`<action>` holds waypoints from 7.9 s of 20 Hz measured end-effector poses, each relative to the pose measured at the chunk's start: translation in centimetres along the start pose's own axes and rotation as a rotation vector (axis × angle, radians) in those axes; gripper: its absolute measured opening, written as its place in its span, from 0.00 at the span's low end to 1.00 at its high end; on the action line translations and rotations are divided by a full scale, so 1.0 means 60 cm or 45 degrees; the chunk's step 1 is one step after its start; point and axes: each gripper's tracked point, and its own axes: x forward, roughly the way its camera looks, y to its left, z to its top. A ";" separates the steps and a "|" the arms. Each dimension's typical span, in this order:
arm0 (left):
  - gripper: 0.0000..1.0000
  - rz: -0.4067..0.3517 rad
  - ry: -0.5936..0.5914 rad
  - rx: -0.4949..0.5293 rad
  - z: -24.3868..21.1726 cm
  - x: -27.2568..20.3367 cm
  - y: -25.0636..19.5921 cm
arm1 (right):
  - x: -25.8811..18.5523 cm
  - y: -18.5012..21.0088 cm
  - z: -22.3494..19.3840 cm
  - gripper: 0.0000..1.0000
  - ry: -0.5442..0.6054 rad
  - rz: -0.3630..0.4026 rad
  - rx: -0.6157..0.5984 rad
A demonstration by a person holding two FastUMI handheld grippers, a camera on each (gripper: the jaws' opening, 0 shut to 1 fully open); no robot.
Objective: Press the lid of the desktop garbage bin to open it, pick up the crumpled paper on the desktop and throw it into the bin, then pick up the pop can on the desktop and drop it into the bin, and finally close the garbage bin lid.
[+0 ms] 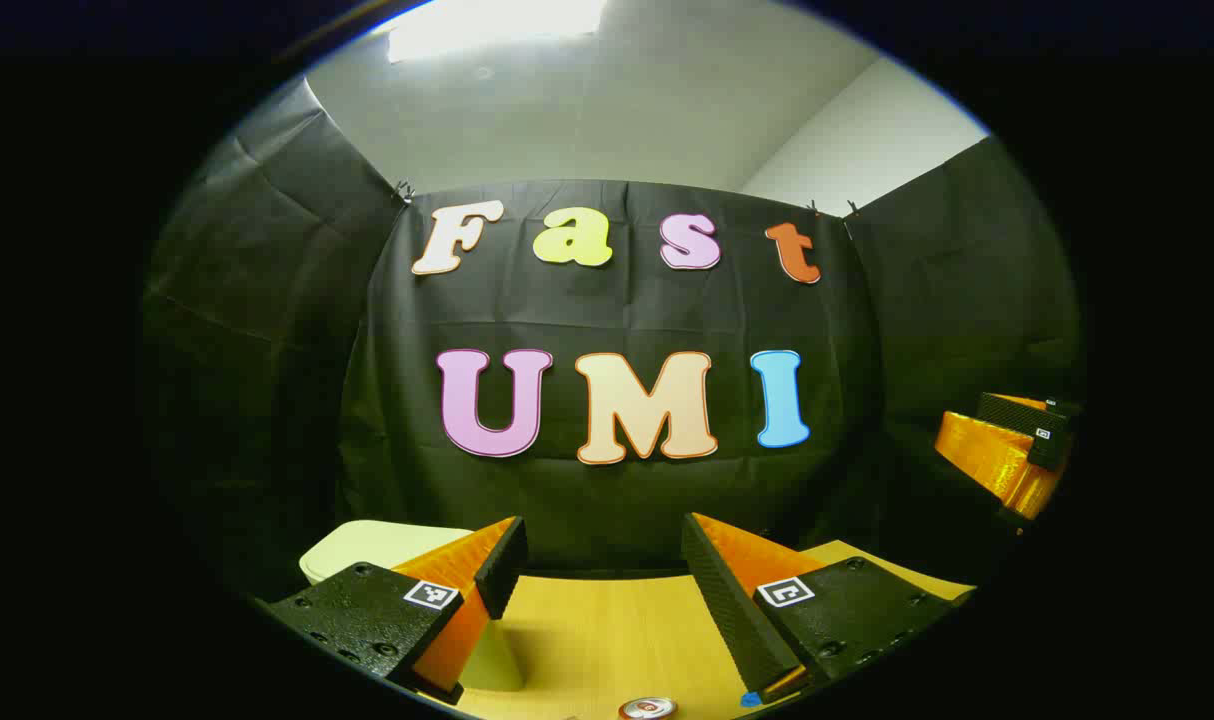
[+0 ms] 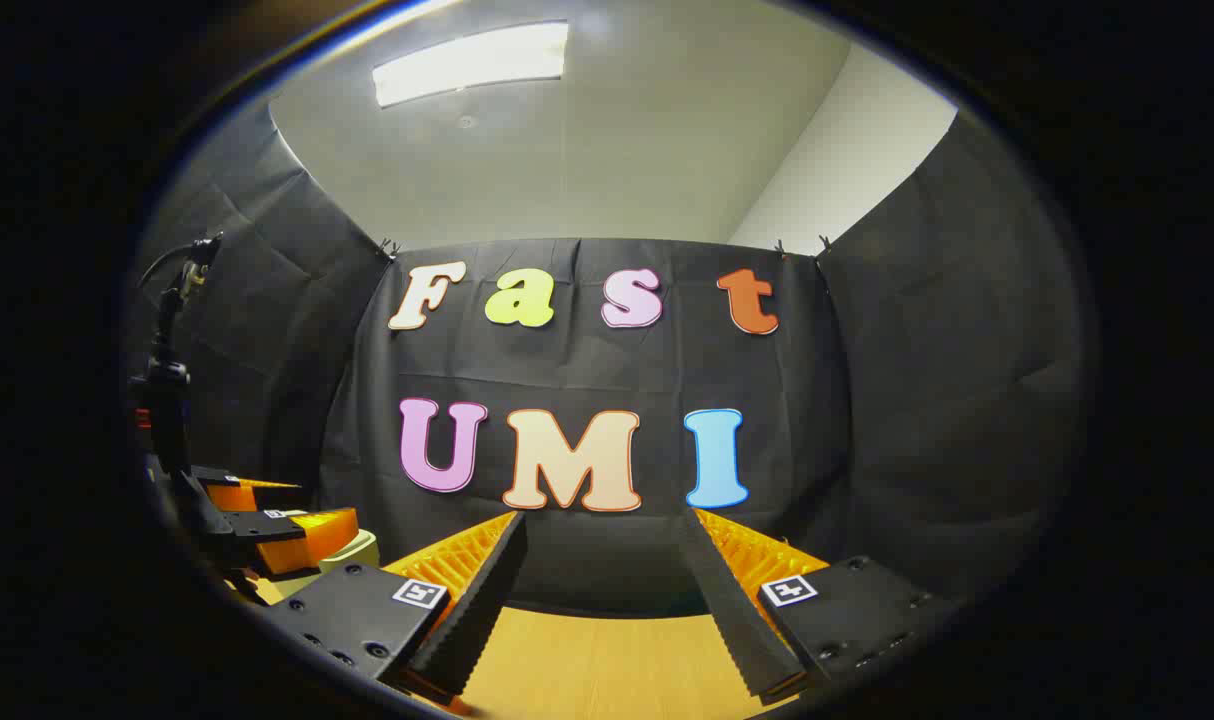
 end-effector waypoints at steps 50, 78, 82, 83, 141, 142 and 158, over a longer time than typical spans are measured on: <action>0.00 0.337 0.111 0.158 -0.046 0.028 0.215 | 0.023 0.047 -0.091 0.98 0.176 0.091 0.008; 0.00 0.448 0.215 0.175 -0.158 0.027 0.317 | 0.005 0.050 -0.147 0.98 0.325 0.107 -0.022; 0.20 0.337 0.083 0.128 -0.072 0.027 0.243 | 0.007 0.041 -0.172 0.98 0.377 0.154 0.030; 0.35 0.328 0.072 0.120 -0.063 0.024 0.231 | 0.008 0.037 -0.180 0.98 0.388 0.166 0.028; 0.78 0.200 0.185 -0.041 -0.102 -0.095 0.321 | 0.115 0.389 -0.208 0.09 0.428 0.560 0.034; 0.80 0.193 0.189 -0.040 -0.105 -0.096 0.330 | 0.125 0.410 -0.201 0.09 0.417 0.573 0.040; 0.80 0.302 0.265 -0.011 -0.142 -0.141 0.469 | 0.187 0.674 -0.259 0.13 0.500 0.789 0.032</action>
